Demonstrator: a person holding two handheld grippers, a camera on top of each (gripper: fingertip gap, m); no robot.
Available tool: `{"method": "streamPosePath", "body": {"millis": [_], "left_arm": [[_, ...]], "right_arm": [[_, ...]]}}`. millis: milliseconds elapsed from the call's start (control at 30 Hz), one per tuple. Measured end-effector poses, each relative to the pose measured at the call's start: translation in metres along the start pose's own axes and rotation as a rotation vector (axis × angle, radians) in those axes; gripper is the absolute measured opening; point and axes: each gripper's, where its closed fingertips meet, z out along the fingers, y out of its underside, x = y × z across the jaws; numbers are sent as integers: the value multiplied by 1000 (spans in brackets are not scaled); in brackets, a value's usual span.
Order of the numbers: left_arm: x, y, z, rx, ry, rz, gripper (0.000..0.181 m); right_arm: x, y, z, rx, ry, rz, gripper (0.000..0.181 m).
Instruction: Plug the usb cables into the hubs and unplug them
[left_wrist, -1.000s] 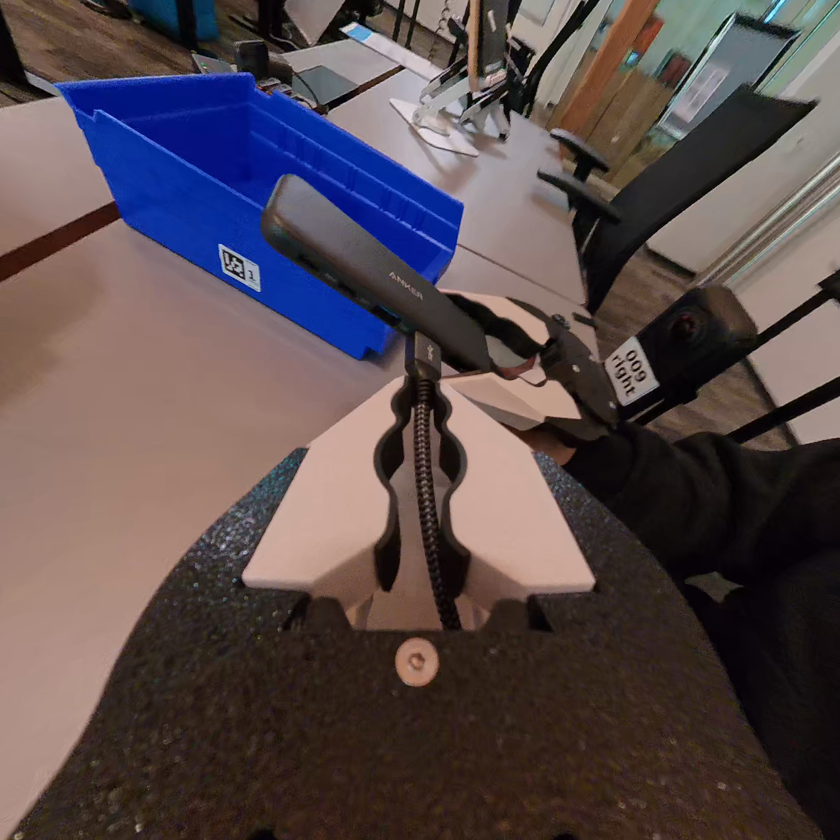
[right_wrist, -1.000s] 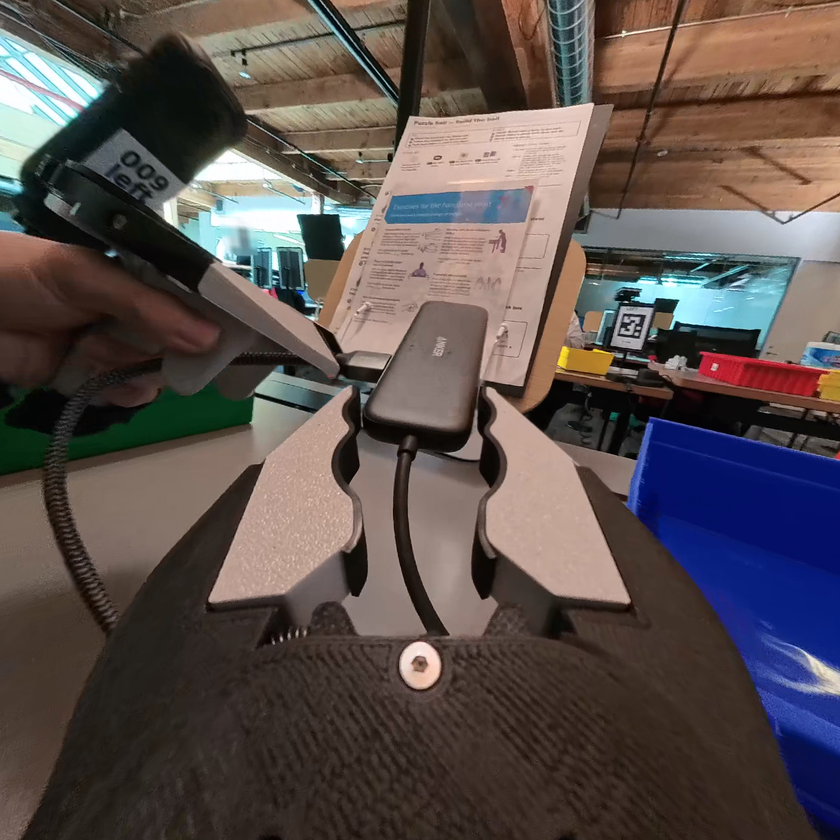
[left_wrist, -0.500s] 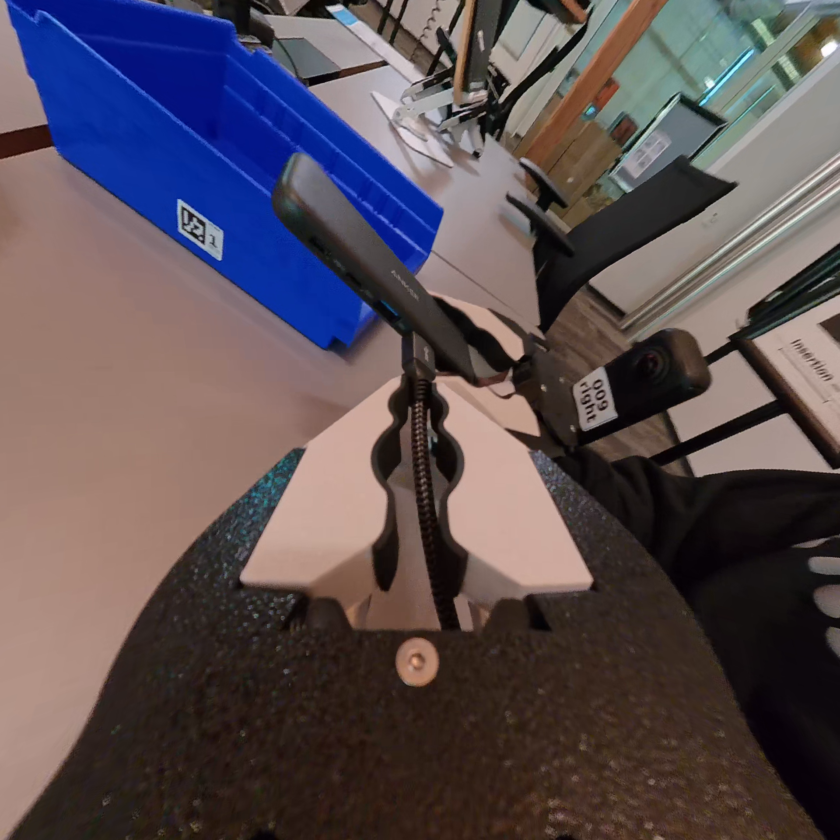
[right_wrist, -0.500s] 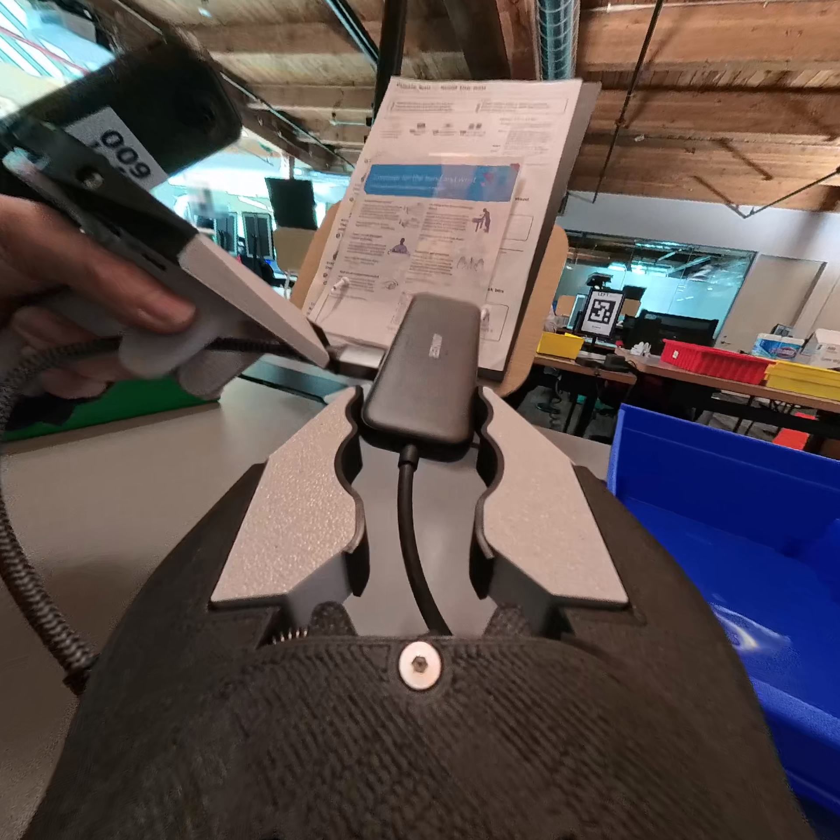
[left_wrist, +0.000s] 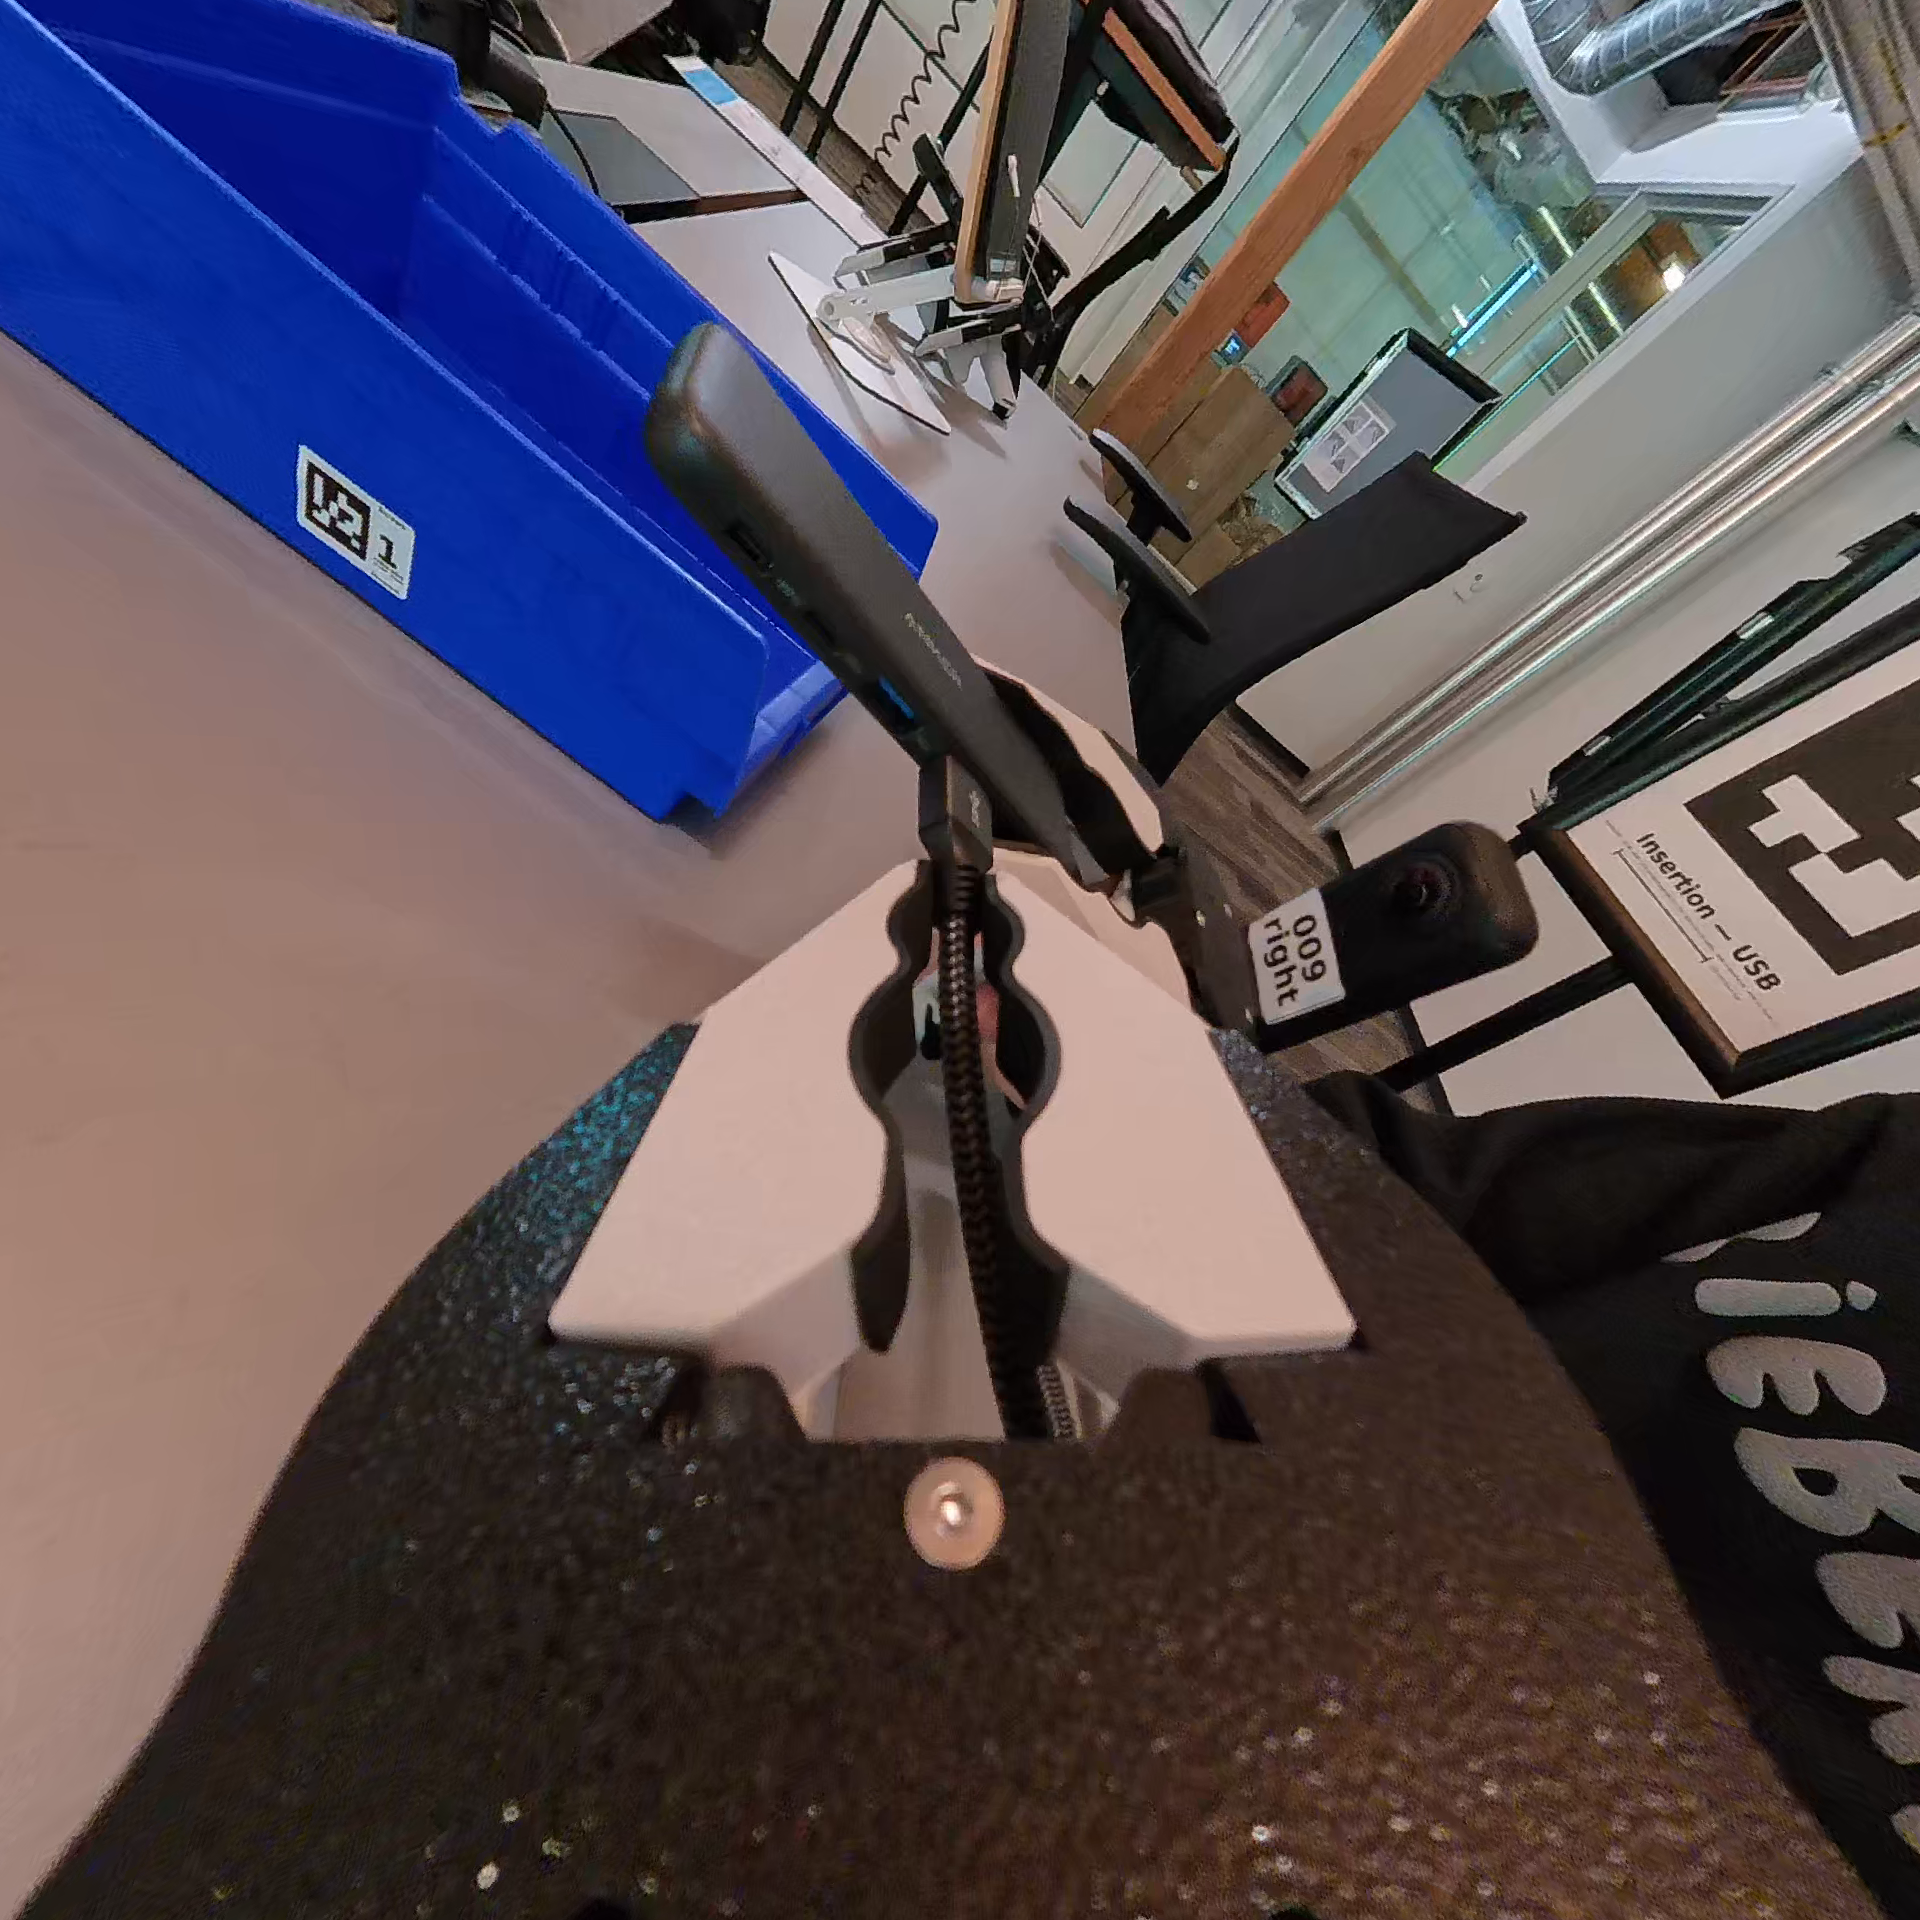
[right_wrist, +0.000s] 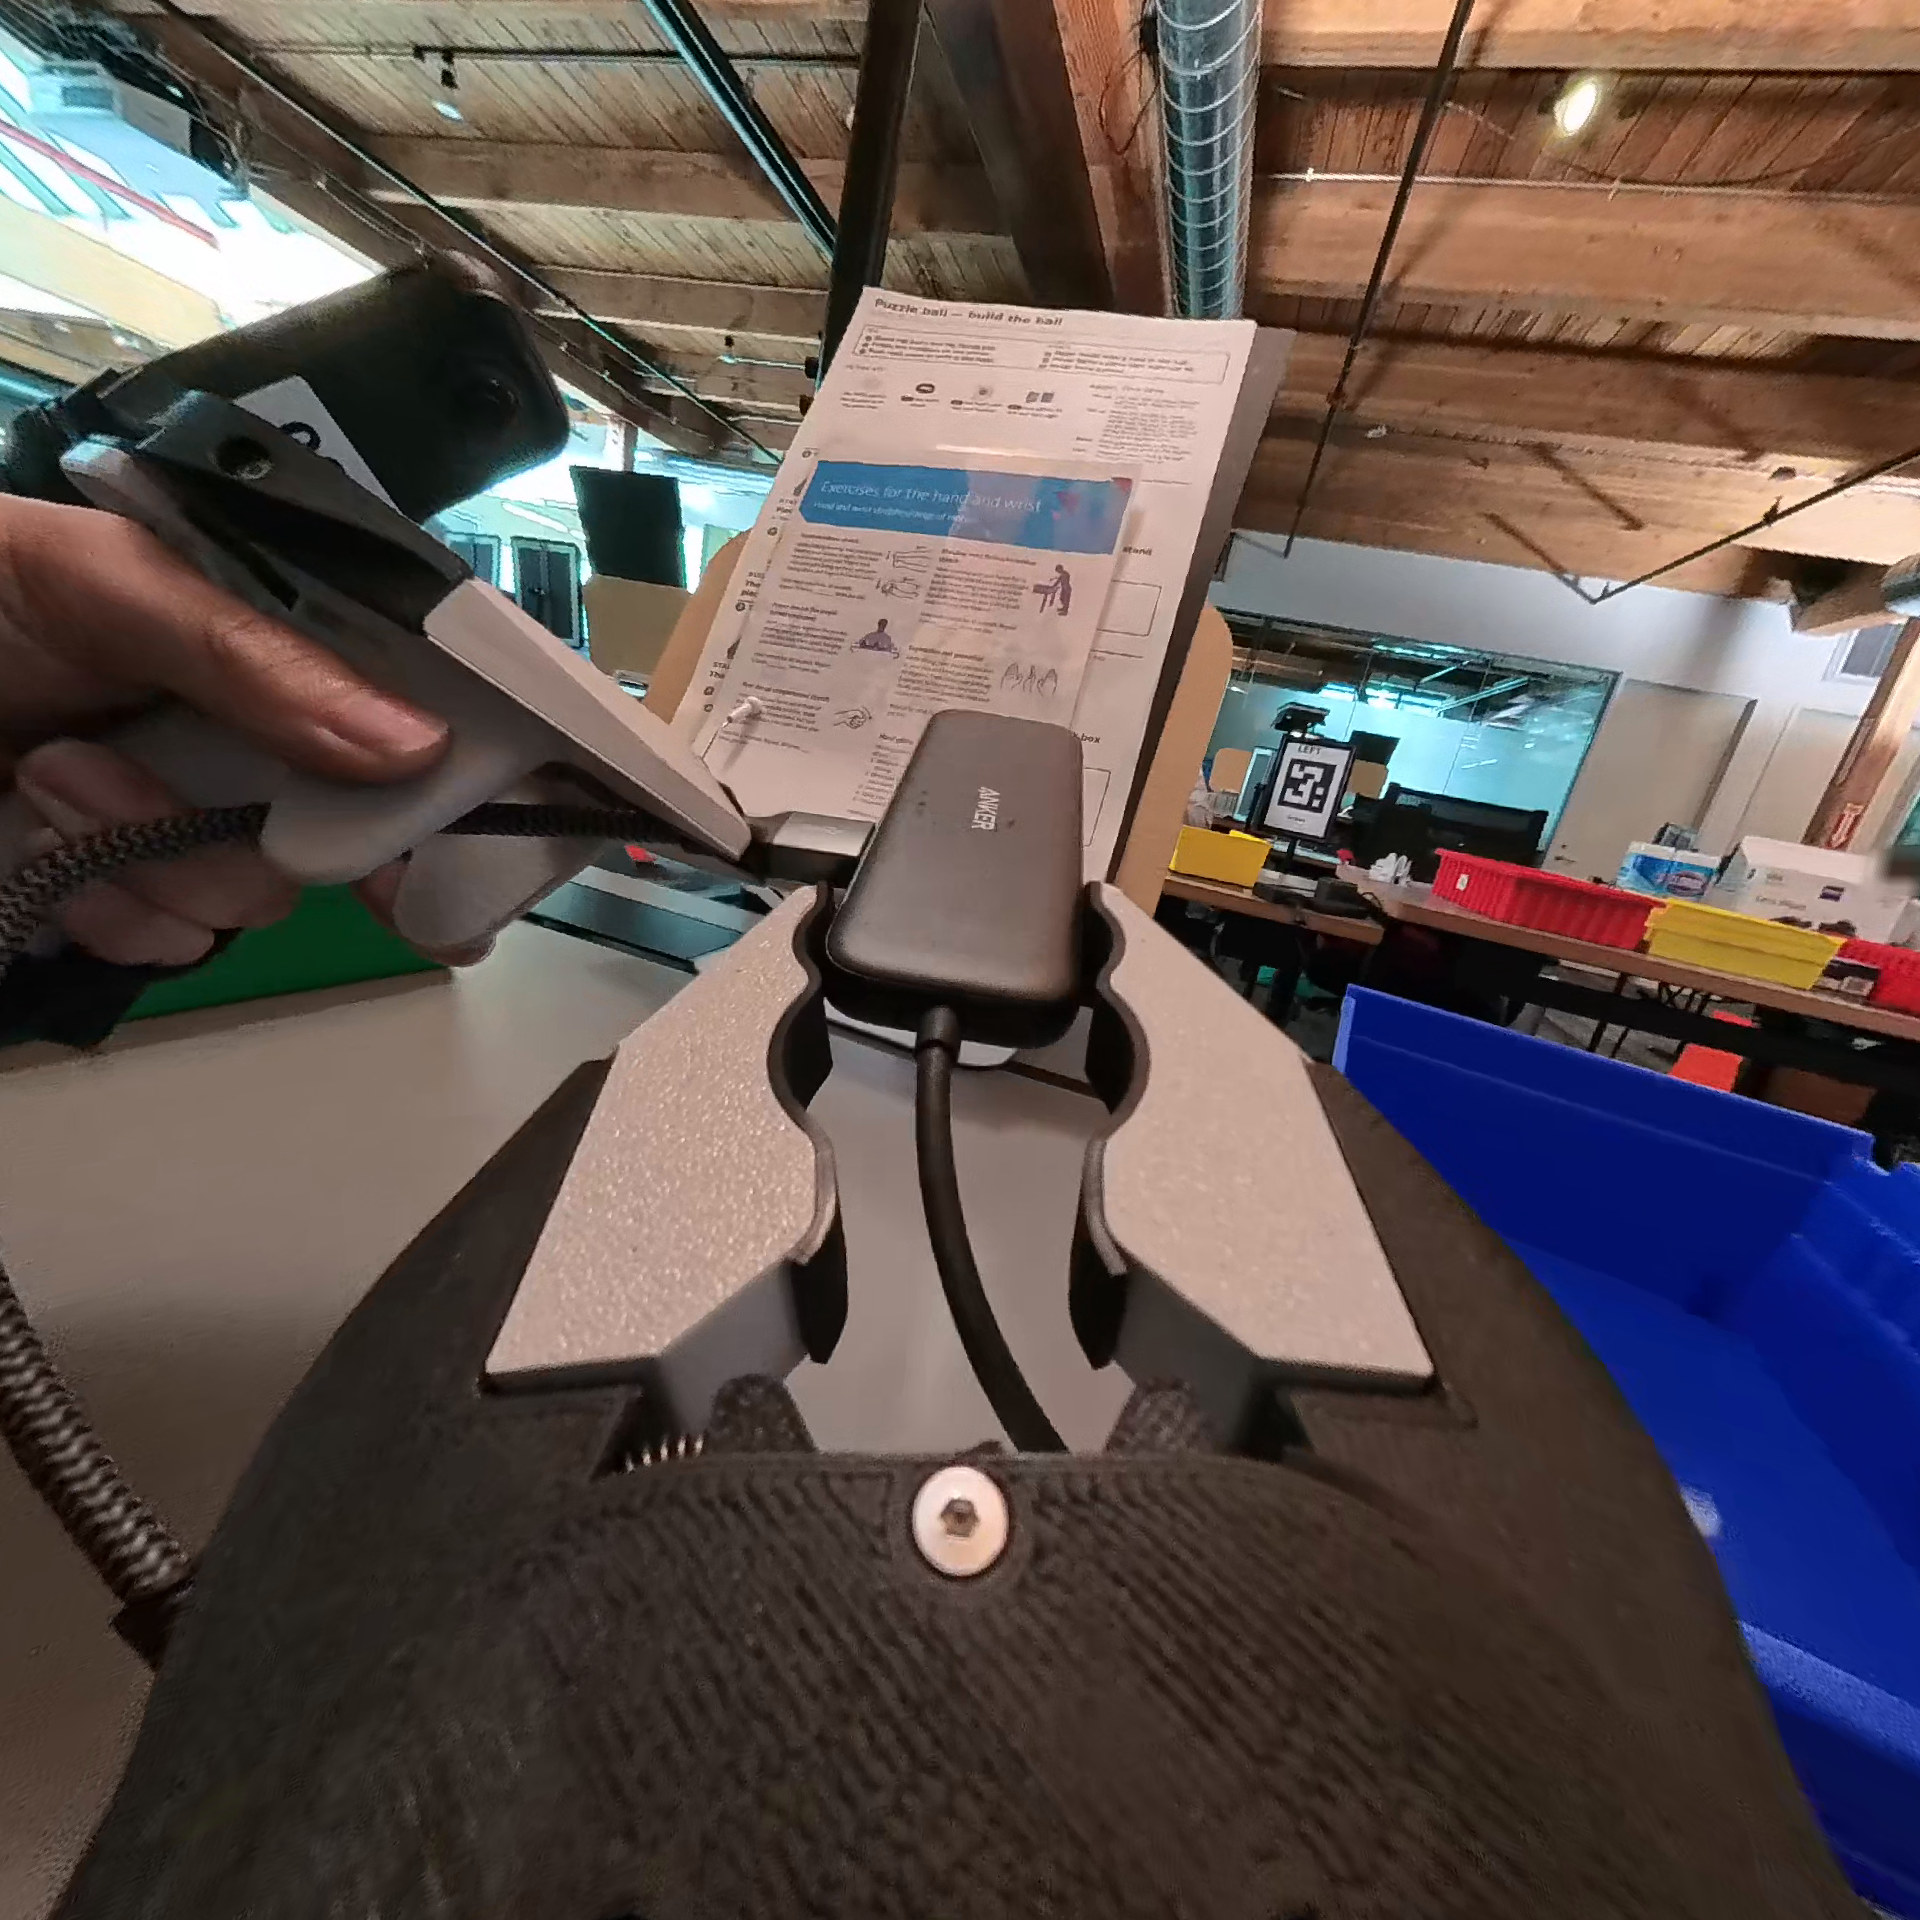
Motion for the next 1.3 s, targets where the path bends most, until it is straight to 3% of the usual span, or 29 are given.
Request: {"method": "streamPosePath", "body": {"millis": [133, 267, 367, 500, 600, 667, 767, 833, 967, 1167, 1233, 1300], "left_arm": [[2, -2, -1, -2, -22, 113, 8], [-6, -15, -18, -21, -274, 357, 31], [-3, -35, -68, -16, -530, 504, 33], [-7, -43, -170, -18, -890, 514, 36], [-29, -10, -255, -125, -1117, 346, 34], [-51, 25, -302, -212, -1188, 188, 33], [-83, 99, -353, -382, -1238, -220, 33], [-100, 133, -379, -517, -1297, -329, 31], [-130, 148, -373, -496, -1217, -417, 29], [-141, 177, -364, -651, -1154, -473, 32], [-143, 182, -363, -661, -1135, -494, 13], [-138, 180, -366, -665, -1144, -491, 7]], "right_arm": [[0, 1, 1, -49, -25, 80, 46], [-2, 5, 1, -78, -48, 152, 46], [-5, 7, 1, -86, -72, 178, 46], [-7, 10, 0, -91, -92, 202, 46], [-6, 12, 0, -95, -86, 212, 46], [-6, 13, 0, -97, -84, 210, 46], [-7, 17, 1, -109, -87, 225, 46], [-7, 19, 0, -118, -82, 223, 46], [-7, 20, -1, -123, -83, 221, 46], [-8, 24, 0, -137, -95, 228, 46], [-8, 25, 0, -138, -95, 230, 46], [-7, 24, -1, -138, -93, 233, 46]]}}
